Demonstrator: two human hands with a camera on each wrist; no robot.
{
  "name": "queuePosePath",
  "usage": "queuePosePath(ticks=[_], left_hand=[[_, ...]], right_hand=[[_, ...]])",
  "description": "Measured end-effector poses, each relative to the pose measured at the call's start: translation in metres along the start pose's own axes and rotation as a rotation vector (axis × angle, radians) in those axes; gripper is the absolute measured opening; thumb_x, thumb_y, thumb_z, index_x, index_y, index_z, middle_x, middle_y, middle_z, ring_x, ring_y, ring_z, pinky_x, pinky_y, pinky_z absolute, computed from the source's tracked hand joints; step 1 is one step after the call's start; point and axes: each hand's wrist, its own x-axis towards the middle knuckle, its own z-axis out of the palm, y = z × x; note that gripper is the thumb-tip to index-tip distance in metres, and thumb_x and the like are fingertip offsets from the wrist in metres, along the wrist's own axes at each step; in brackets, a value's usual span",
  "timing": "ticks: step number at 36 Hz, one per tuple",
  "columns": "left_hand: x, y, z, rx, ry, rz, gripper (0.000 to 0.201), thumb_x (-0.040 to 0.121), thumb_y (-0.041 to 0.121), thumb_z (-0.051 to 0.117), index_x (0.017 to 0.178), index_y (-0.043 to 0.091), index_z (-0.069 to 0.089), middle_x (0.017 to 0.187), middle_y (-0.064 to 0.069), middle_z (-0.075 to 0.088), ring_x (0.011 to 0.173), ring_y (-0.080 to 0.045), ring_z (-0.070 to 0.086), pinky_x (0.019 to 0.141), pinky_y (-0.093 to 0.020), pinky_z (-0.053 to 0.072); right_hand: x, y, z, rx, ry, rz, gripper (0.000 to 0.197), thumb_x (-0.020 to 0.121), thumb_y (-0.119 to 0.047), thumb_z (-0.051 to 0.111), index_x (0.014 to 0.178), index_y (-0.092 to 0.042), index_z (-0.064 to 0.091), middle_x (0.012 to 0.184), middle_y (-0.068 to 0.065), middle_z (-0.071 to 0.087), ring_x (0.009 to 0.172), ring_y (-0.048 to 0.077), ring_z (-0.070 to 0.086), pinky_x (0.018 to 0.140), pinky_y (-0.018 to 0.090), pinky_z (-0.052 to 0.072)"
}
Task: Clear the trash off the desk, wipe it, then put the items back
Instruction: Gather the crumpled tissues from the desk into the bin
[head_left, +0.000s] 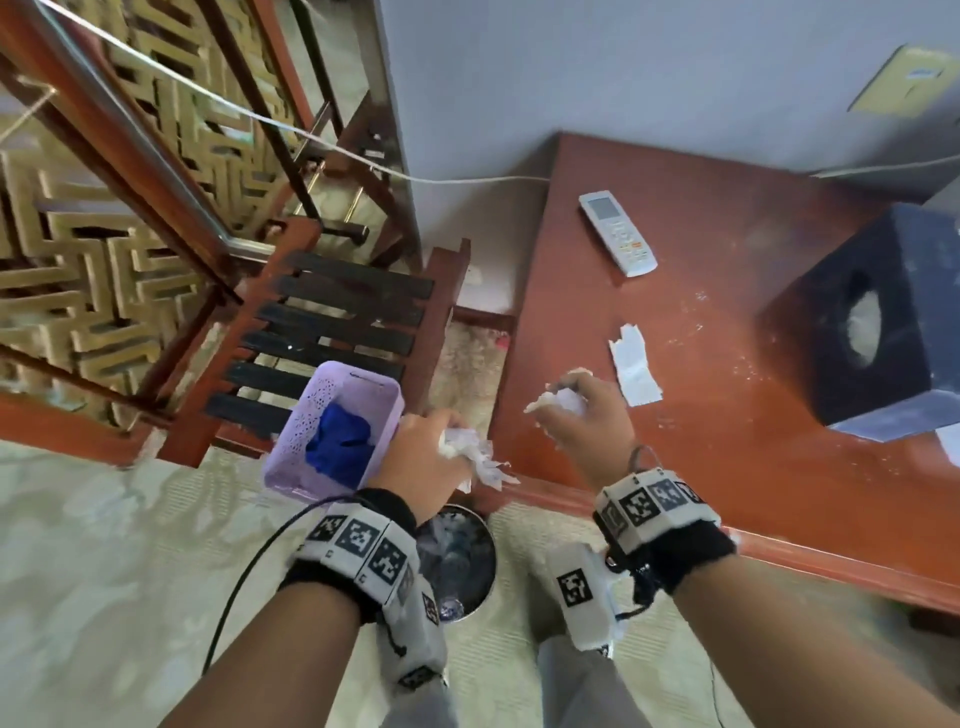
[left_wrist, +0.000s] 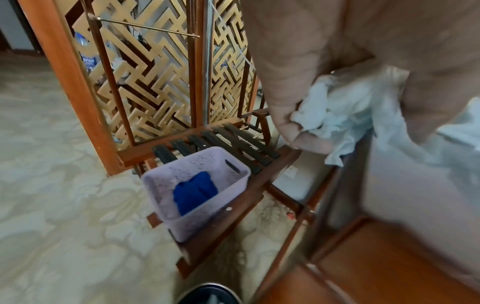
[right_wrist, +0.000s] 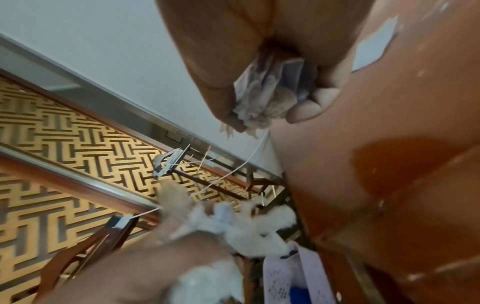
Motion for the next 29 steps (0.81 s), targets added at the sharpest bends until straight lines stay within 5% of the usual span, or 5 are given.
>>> queuePosePath(ticks=[7,14,19,24,29], left_hand=[[0.001,-0.094,0.011,-0.009,-0.101,-0.098,0.032,0.082,0.025,0.062,0.112,0.023,0.054,0.112,-0.006,0.053,0.100,-0.022,0.053,0.079,-0.027,0.041],[0.004,-0.147,0.058,-0.058,-0.201,-0.195,0.034,0.082,0.018,0.062,0.115,0.020,0.053,0.117,-0.009,0.053,0.103,-0.025,0.055,0.086,-0.027,0.043],[0.004,-0.176,0.095,-0.069,-0.242,-0.260,0.042,0.086,0.022,0.062,0.126,0.018,0.049,0.120,-0.013,0.051,0.105,-0.028,0.054,0.090,-0.031,0.044],[0.016,-0.198,0.124,-0.115,-0.237,-0.296,0.041,0.086,0.017,0.062,0.126,0.015,0.051,0.125,-0.013,0.053,0.115,-0.027,0.051,0.093,-0.028,0.041],[0.027,-0.225,0.162,-0.177,-0.244,-0.336,0.049,0.084,0.015,0.063,0.130,0.015,0.048,0.131,-0.009,0.053,0.120,-0.024,0.050,0.101,-0.037,0.042]], right_hand=[[-0.053,0.003,0.067,-0.110,-0.094,-0.014,0.018,0.076,-0.022,0.071,0.083,-0.033,0.057,0.106,-0.001,0.050,0.096,0.014,0.051,0.086,0.044,0.053],[-0.073,0.027,0.107,-0.171,-0.106,-0.144,0.020,0.073,-0.010,0.072,0.084,-0.022,0.061,0.111,-0.003,0.046,0.100,-0.004,0.043,0.083,-0.003,0.030],[-0.083,0.061,0.137,-0.164,-0.318,-0.197,0.022,0.070,-0.007,0.072,0.088,-0.017,0.063,0.110,-0.011,0.044,0.105,-0.009,0.042,0.087,0.001,0.031],[-0.068,0.115,0.175,-0.309,-0.435,0.047,0.021,0.077,-0.015,0.071,0.097,-0.013,0.065,0.111,0.003,0.048,0.100,0.010,0.047,0.081,-0.004,0.026],[-0.048,0.159,0.208,-0.426,-0.479,0.276,0.026,0.080,-0.020,0.067,0.103,-0.007,0.064,0.098,0.005,0.049,0.103,0.023,0.051,0.080,0.024,0.038]])
